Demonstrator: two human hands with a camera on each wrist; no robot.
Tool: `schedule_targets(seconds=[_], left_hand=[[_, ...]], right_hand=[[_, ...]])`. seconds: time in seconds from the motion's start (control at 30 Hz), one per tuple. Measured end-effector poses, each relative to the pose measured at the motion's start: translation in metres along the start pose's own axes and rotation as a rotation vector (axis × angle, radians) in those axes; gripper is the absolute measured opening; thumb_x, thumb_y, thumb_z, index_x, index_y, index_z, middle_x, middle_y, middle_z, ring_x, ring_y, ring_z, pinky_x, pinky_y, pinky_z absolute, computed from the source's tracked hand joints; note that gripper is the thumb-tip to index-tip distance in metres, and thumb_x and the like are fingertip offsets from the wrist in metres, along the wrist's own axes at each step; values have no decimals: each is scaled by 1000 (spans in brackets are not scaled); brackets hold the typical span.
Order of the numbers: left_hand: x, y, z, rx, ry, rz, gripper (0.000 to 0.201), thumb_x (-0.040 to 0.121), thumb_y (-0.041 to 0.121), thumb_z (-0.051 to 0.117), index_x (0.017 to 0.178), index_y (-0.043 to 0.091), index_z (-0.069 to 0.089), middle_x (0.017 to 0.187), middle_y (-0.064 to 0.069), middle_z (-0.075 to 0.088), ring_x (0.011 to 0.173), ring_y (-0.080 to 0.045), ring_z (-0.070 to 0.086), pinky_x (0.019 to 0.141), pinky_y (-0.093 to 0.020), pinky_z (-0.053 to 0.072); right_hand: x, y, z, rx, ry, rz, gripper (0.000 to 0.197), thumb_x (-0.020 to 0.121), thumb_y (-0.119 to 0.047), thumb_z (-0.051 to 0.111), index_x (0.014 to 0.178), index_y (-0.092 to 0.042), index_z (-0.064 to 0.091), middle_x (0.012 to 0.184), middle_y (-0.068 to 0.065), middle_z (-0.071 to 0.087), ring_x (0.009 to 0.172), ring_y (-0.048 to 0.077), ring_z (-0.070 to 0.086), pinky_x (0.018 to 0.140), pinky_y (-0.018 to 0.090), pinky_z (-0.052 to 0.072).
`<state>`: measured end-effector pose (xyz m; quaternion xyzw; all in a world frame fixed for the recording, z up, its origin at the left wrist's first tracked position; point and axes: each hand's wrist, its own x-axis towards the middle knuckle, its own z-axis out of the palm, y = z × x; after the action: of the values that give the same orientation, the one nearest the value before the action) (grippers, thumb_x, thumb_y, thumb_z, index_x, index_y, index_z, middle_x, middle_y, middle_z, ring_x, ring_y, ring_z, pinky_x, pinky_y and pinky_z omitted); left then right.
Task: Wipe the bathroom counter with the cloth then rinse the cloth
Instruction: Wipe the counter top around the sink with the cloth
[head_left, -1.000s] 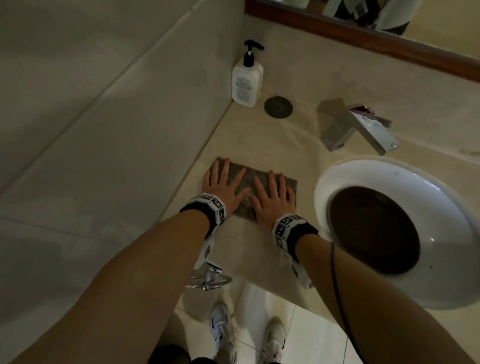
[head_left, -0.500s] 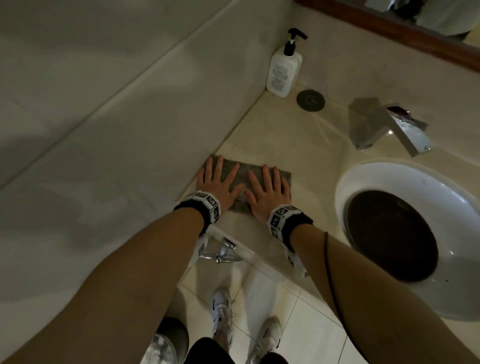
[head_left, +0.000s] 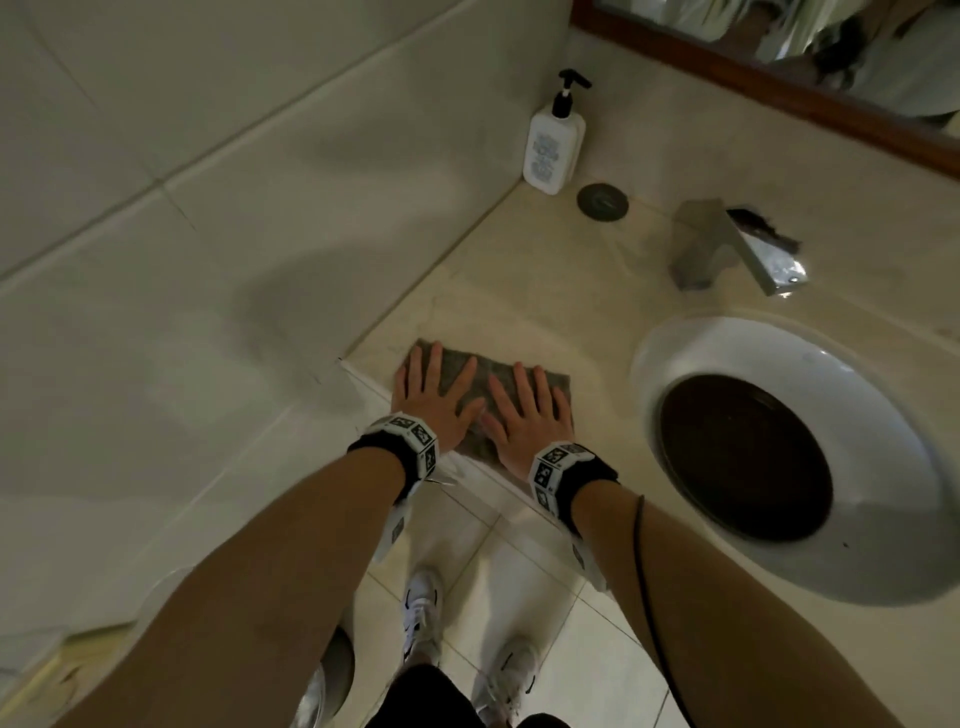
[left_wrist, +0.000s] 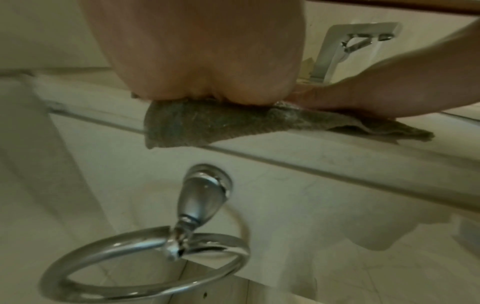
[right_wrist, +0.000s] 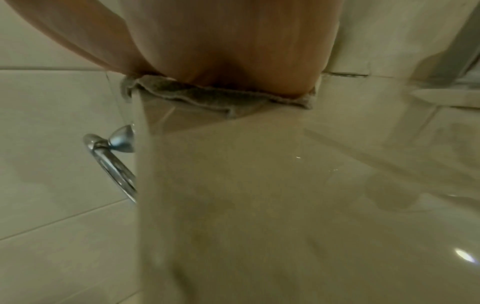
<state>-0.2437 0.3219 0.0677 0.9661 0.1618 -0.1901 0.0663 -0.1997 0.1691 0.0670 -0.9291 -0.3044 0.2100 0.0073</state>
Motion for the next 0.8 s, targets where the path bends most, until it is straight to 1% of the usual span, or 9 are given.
schedule_targets(seconds=[0.13, 0.27, 0.6, 0.8], left_hand=[[4, 30, 1, 31, -31, 62, 65, 93, 66, 8, 148, 41, -17, 156, -9, -30, 142, -34, -28, 117, -50, -9], [12, 40, -4, 67, -47, 124, 66, 93, 67, 9, 148, 42, -18, 155, -8, -32, 142, -33, -30, 117, -50, -10], [60, 34, -25, 92, -50, 192, 65, 93, 67, 10, 147, 43, -17, 156, -6, -29, 143, -32, -28, 117, -50, -10], [90, 12, -37, 83, -31, 212, 64, 93, 67, 10, 147, 44, -16, 157, -3, -29, 144, -28, -26, 117, -47, -10]], right_hand=[[-14, 28, 1, 22, -24, 63, 59, 99, -58, 7, 150, -39, -15, 158, -3, -26, 146, 23, -23, 118, 45, -11], [-14, 41, -1, 24, -31, 101, 60, 97, -60, 6, 150, -39, -14, 159, -3, -25, 146, 22, -22, 118, 45, -10], [26, 43, -23, 55, -12, 202, 63, 97, -61, 8, 151, -38, -13, 159, -3, -24, 146, 22, -22, 117, 43, -12], [60, 33, -36, 84, -39, 213, 63, 97, -62, 9, 150, -40, -15, 158, -4, -26, 146, 23, -24, 118, 47, -11]])
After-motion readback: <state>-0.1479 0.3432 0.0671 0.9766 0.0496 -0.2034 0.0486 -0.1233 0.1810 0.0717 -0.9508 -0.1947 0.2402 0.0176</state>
